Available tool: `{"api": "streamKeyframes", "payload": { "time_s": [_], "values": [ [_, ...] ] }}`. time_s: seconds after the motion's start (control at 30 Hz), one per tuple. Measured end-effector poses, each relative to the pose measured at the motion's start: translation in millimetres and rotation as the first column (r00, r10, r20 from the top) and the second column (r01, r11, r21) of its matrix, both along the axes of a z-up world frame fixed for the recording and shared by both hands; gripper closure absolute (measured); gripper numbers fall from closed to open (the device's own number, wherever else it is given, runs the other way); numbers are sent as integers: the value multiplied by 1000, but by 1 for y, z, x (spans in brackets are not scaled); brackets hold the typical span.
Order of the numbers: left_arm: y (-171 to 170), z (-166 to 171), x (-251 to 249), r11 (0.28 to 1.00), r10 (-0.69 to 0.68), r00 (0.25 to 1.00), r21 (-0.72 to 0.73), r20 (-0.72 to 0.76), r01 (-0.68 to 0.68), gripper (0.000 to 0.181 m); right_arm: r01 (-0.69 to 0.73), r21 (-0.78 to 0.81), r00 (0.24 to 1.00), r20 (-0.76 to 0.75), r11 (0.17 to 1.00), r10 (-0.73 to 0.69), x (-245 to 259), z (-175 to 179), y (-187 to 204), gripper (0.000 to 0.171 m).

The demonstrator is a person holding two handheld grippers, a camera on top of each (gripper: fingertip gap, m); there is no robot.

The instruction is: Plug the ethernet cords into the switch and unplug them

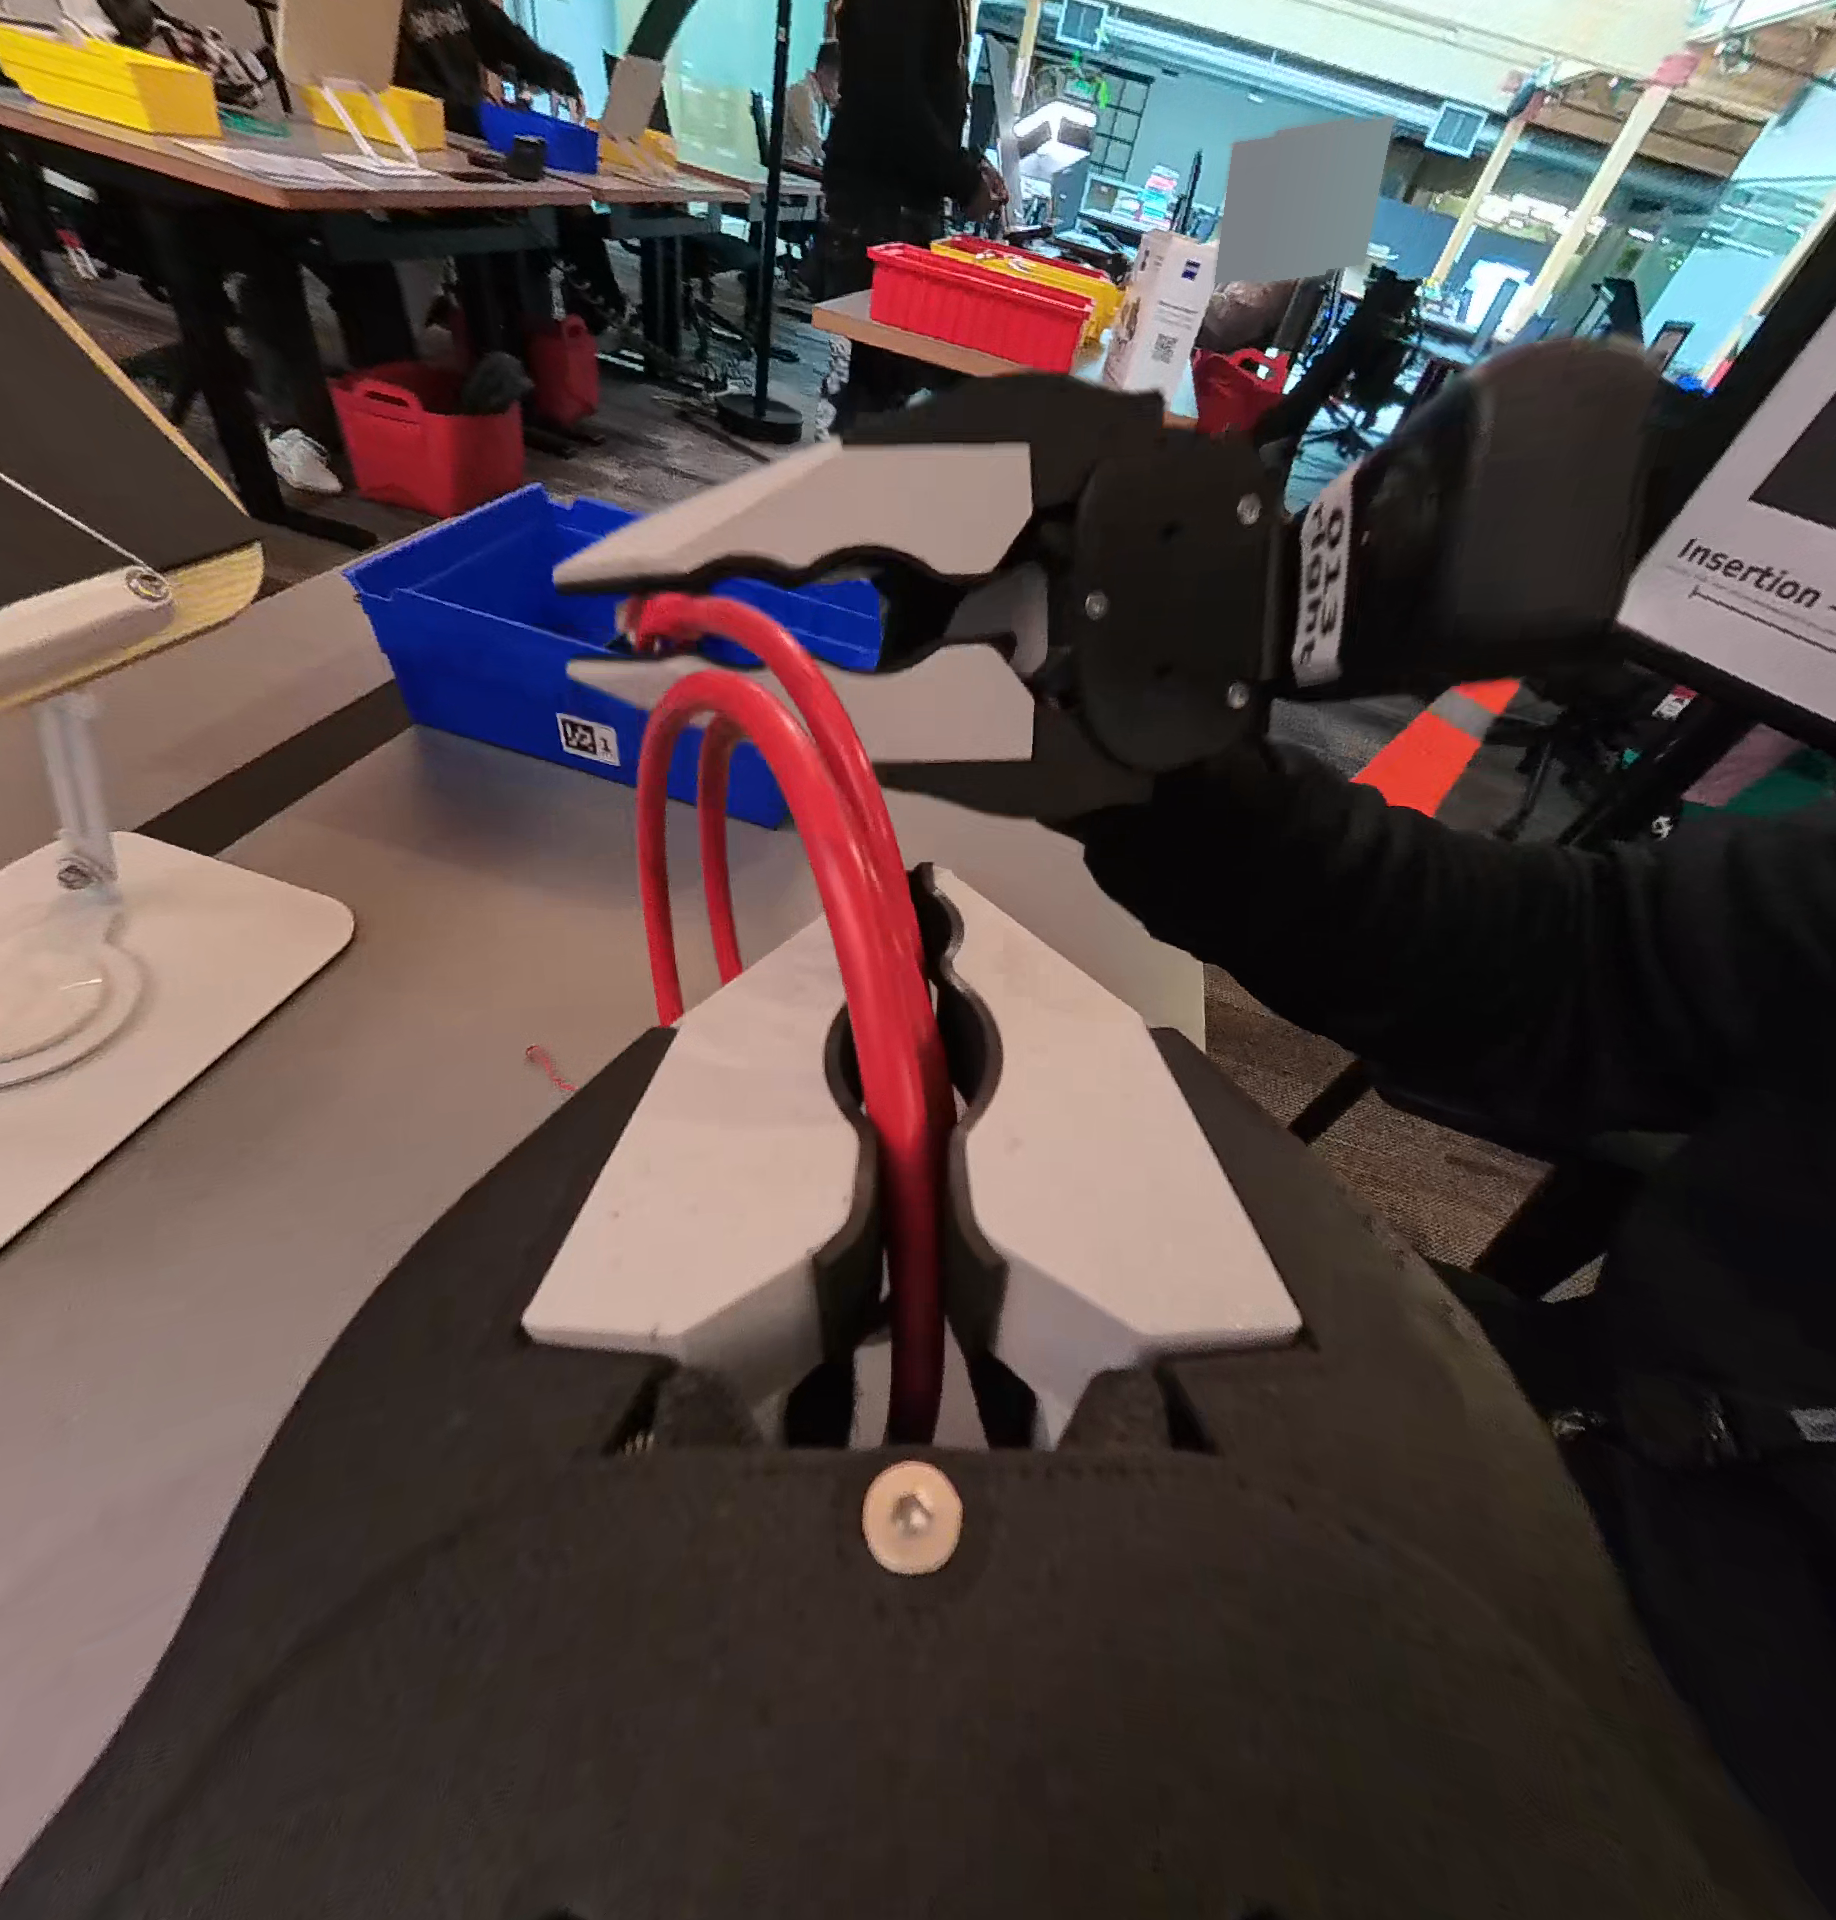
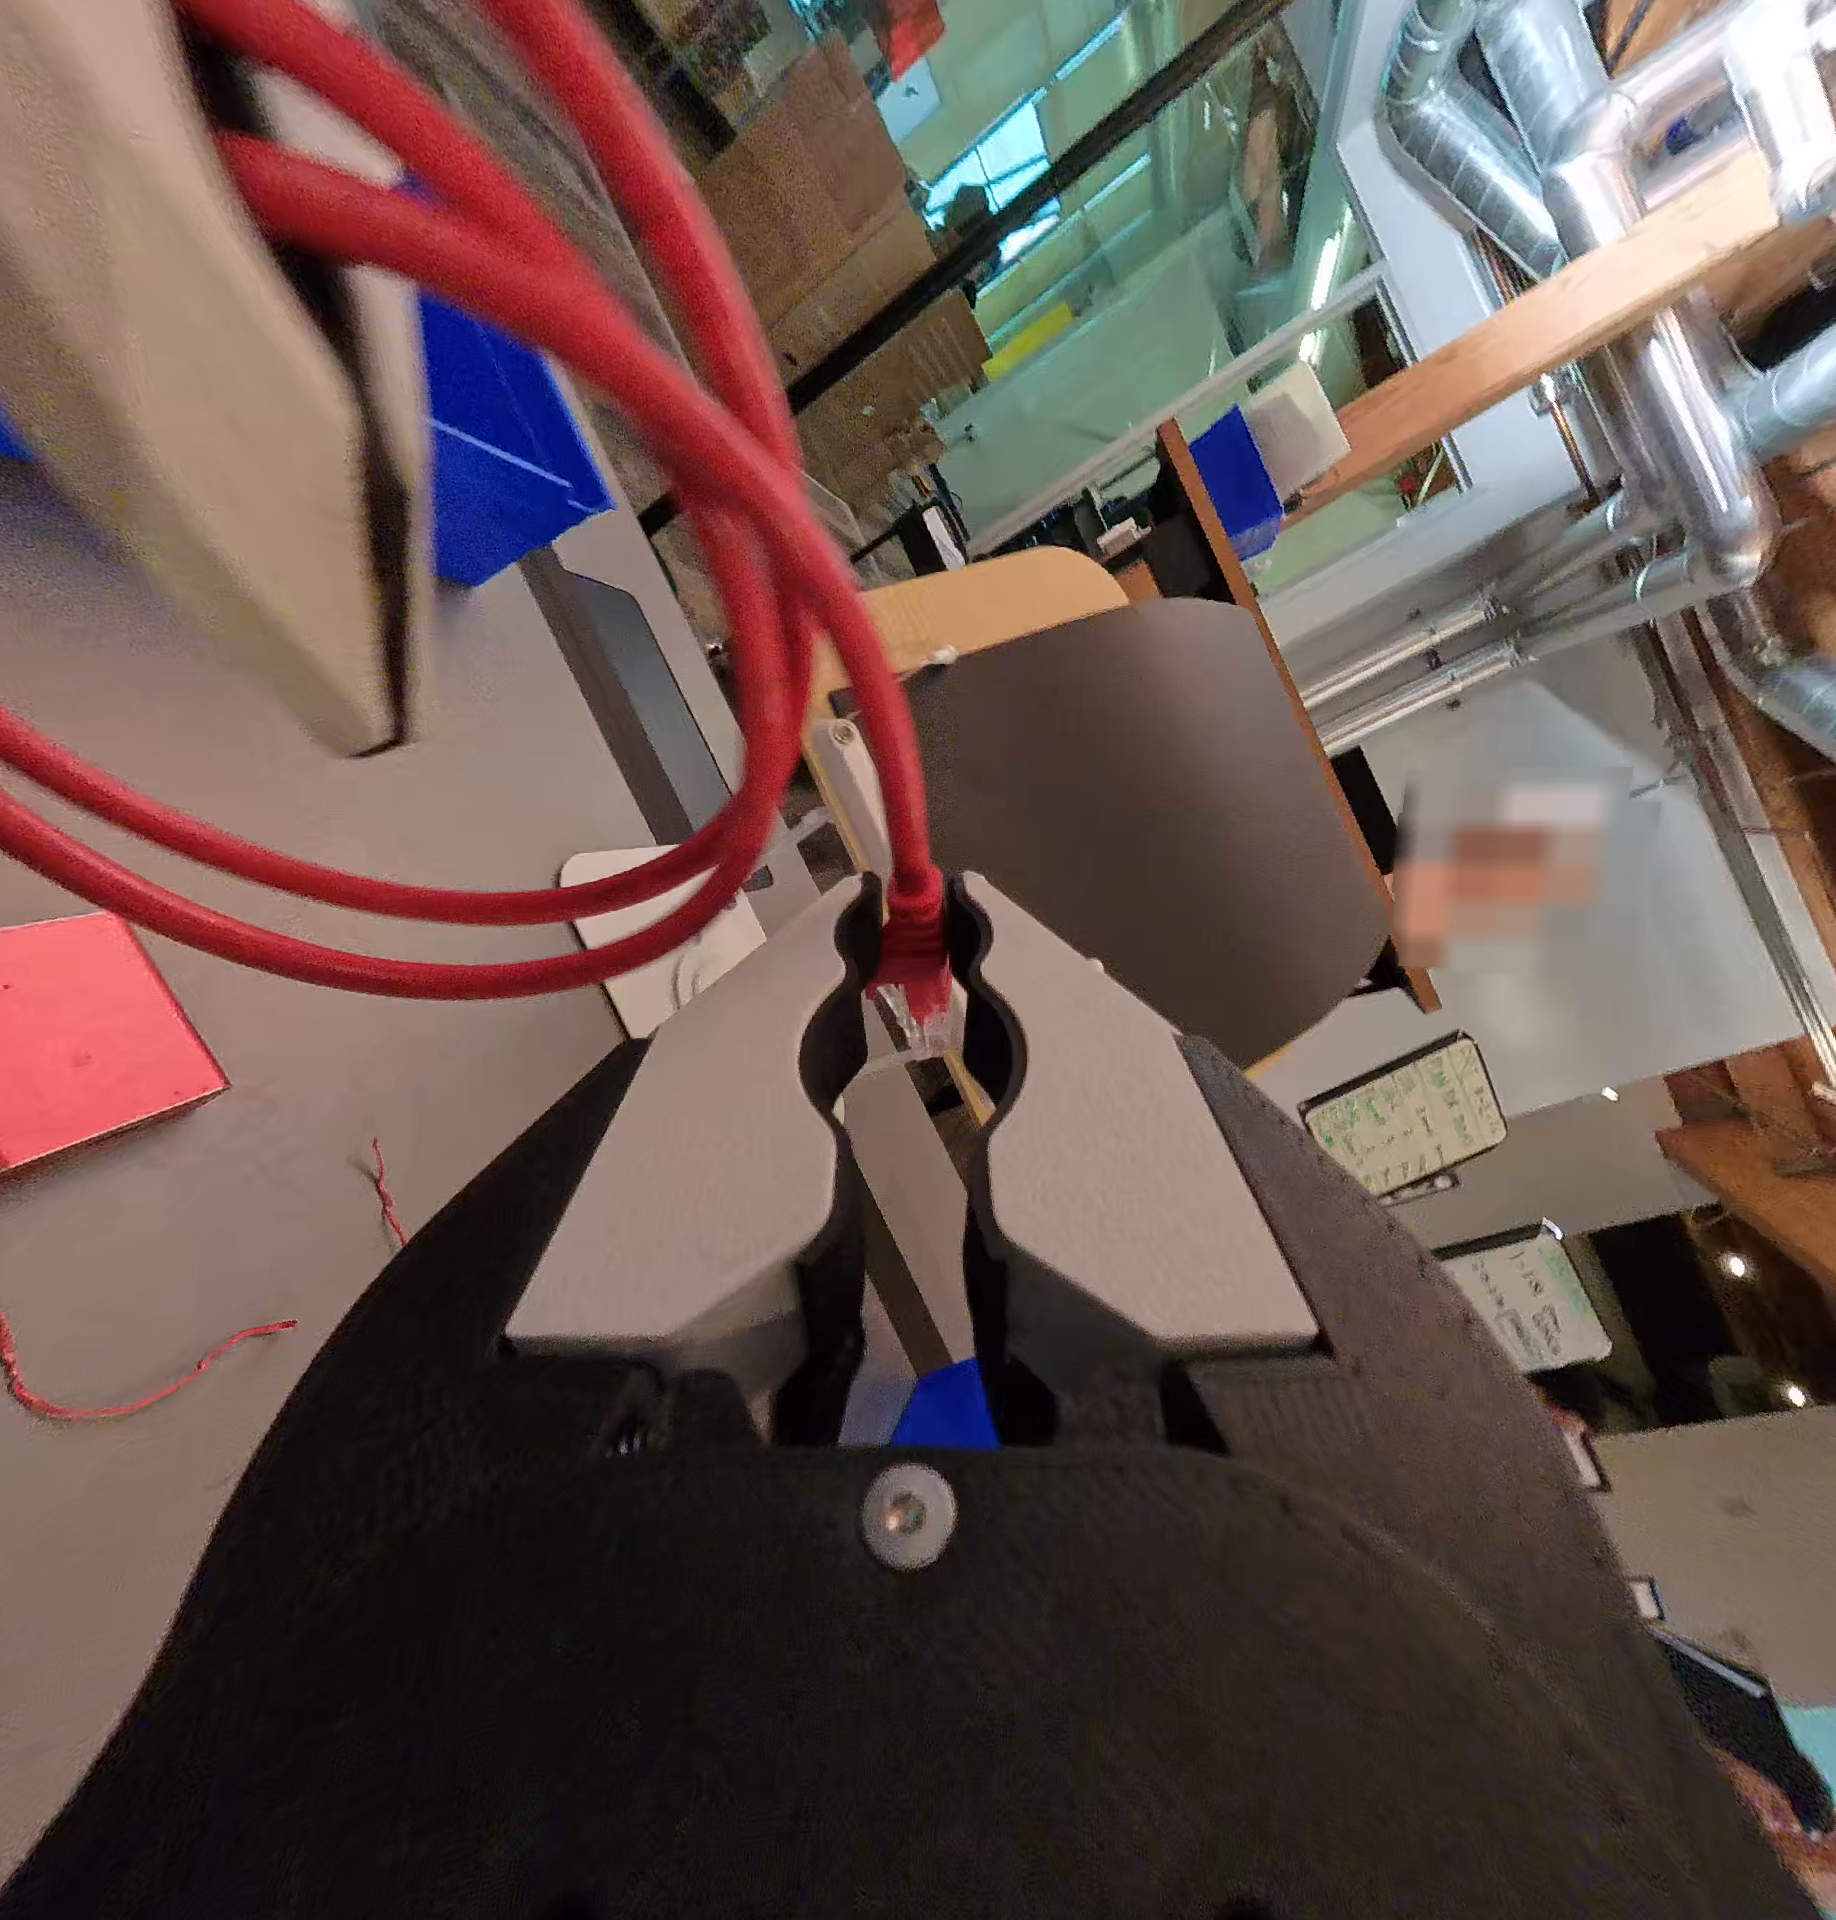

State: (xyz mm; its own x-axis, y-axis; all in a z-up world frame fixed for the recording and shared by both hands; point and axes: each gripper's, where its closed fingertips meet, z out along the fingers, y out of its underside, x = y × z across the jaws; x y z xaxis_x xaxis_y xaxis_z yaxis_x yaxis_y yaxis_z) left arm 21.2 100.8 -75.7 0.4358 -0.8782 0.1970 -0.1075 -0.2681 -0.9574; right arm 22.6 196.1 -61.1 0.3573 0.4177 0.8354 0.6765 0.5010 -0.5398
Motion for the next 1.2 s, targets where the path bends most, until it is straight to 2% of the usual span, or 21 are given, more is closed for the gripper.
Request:
{"api": "streamKeyframes", "payload": {
  "time_s": [0.07,0.2,0.37,0.5,0.6,0.7,0.73,0.77,0.8,0.9,1.0,1.03,1.1,1.13,1.2],
  "values": [
    [-2,-2,1,999,-36,999,-16,21,36,181,13,8,1000,3,1000,-13,8,6,3,161],
    [-6,7,-9,985,-130,985,-96,112,141,143,12,45,1000,14,999,-12,23,19,3,162],
    [4,21,-37,997,-56,996,-42,74,59,121,-40,107,997,63,993,33,22,33,-14,162],
    [5,33,-52,1000,5,1000,17,28,-6,122,-133,95,990,55,987,128,7,36,-34,162],
    [2,28,-64,1000,6,998,-2,-70,-6,115,-97,76,995,36,992,95,12,40,-28,162],
    [5,-2,-87,996,34,972,-74,-232,-52,110,-20,37,999,-28,999,21,38,50,-9,162],
    [4,-8,-89,995,20,969,-89,-245,-43,126,6,27,999,-33,1000,-5,48,52,-3,162],
    [-2,-13,-85,993,-39,974,-116,-225,13,156,28,15,999,-31,999,-28,57,52,3,162],
    [-7,-14,-80,990,-94,978,-124,-188,72,177,41,0,999,-21,999,-41,65,51,7,162],
    [-3,-17,-68,978,-144,986,-161,-79,130,178,65,-55,996,61,996,-61,82,36,17,162],
    [-3,-22,-59,972,-164,984,-179,-64,151,177,66,-319,983,183,946,-8,92,-12,19,157],
    [-4,-23,-57,970,-168,984,-186,-65,153,178,80,-432,973,229,898,23,96,-33,15,139],
    [-6,-28,-54,971,-167,979,-191,-121,142,178,123,-550,957,286,826,48,106,-59,9,95],
    [-7,-32,-53,973,-166,973,-187,-161,135,178,127,-590,950,303,797,73,108,-65,2,88],
    [-12,-38,-48,975,-178,956,-176,-235,138,178,39,-636,949,265,770,171,96,-60,-21,99]
  ]
}}
